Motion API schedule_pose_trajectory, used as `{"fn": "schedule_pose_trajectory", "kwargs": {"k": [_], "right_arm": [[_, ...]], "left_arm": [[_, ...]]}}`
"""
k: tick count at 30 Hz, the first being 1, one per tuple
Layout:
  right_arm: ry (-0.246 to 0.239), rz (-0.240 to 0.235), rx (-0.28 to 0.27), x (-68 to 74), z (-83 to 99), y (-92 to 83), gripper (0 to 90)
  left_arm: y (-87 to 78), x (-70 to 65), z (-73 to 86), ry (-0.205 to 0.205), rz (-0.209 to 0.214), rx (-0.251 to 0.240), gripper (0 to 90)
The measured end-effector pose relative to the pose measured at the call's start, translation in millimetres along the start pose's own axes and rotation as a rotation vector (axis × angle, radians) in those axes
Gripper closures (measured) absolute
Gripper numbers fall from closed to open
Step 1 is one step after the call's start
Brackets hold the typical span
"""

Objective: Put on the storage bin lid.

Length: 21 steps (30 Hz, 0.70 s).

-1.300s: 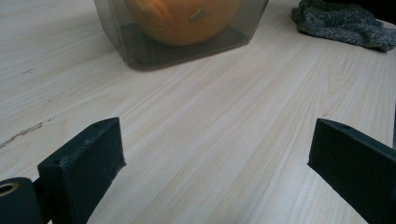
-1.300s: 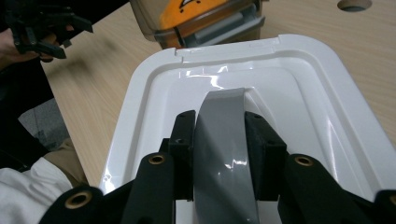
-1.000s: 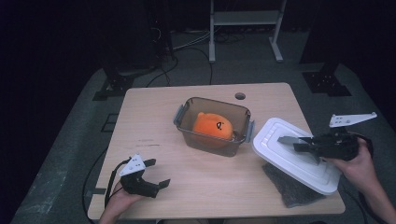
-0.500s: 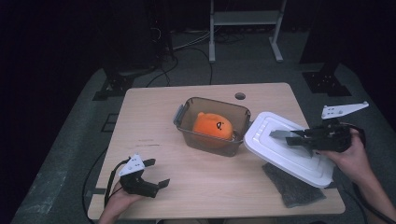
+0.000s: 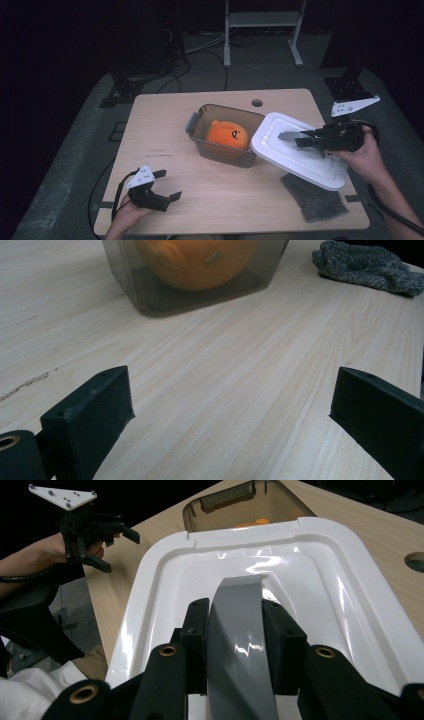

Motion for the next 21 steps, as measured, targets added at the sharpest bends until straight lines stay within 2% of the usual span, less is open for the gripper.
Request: {"fn": "schedule_pose_trajectory", "kwargs": {"k": [21], "right_arm": [[-0.046,-0.054,0.011,-1.2,-34.3,35.2,65.9]], "left_arm": [[0.4,-0.6,-0.4,-0.001,0.007,-0.003,2.7]]}}
Point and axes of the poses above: each handheld gripper's, and its own axes: y roughly forward along the jaws, z roughly out of its underside, x roughly to its left, the point moved 7 cm from there along y, roughly forward along the jaws, and after that the axes turned 10 degrees about -x, right-handed, at the moved point
